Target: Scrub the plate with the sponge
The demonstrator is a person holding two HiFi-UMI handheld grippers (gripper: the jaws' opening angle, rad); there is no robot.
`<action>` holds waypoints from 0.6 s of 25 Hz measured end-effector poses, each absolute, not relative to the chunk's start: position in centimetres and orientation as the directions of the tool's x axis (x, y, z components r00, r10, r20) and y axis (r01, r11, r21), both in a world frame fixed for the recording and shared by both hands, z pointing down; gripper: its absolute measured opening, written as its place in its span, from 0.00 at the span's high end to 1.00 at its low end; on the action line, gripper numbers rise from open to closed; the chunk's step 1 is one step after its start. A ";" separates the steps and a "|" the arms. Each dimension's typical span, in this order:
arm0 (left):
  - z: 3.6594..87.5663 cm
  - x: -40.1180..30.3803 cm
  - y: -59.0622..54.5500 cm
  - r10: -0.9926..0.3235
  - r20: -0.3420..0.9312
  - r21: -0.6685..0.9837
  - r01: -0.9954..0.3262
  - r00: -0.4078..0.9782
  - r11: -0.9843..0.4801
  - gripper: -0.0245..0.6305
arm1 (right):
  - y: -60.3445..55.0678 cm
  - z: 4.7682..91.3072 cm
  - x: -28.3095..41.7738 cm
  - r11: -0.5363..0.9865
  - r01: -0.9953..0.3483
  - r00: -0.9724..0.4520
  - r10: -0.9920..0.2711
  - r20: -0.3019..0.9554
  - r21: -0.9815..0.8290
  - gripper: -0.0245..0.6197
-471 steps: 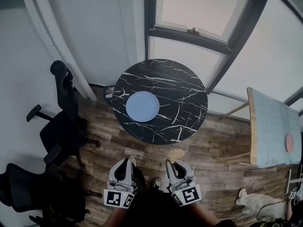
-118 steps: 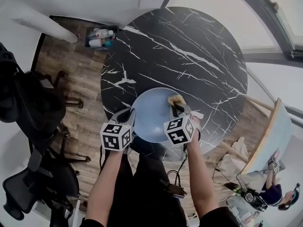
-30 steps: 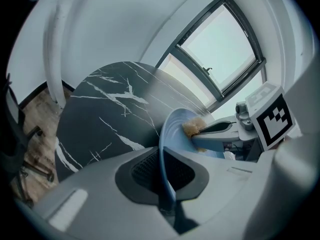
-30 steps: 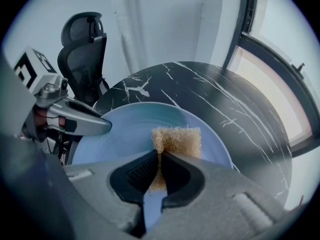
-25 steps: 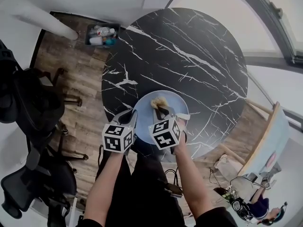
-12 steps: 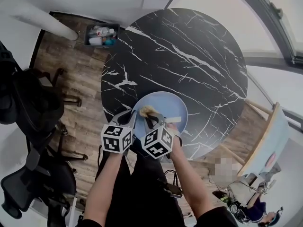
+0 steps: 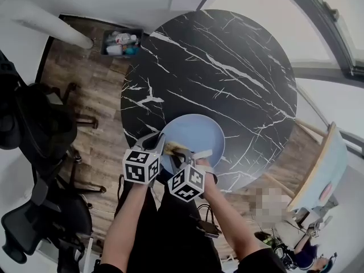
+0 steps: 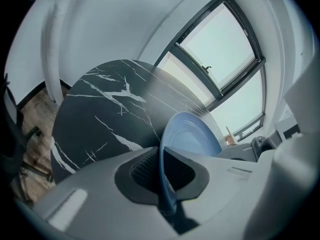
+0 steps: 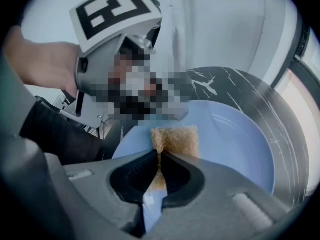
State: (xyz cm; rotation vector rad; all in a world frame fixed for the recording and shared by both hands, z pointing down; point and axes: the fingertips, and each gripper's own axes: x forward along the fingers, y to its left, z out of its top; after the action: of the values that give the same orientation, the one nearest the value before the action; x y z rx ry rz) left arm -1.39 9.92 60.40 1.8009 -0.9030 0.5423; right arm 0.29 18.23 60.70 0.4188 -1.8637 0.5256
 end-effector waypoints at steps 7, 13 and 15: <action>60.3 -1.3 9.9 -0.325 0.711 0.586 -0.781 0.624 -0.217 0.93 | 21.6 60.7 0.8 0.856 -0.474 -0.346 0.031 0.938 -0.204 0.92; 60.3 -1.3 10.3 -0.320 0.710 0.589 -0.778 0.627 -0.219 0.94 | 23.8 60.7 2.3 0.861 -0.468 -0.312 0.053 0.949 -0.202 0.92; 60.3 -1.2 10.4 -0.318 0.710 0.589 -0.778 0.628 -0.221 0.94 | 24.2 60.8 3.4 0.849 -0.486 -0.299 0.061 0.952 -0.207 0.92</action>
State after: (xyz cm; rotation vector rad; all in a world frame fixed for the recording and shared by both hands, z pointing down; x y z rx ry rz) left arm -1.21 10.44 60.32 1.8035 -0.8842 0.5488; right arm 3.39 24.21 60.75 0.3225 -1.8037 0.5561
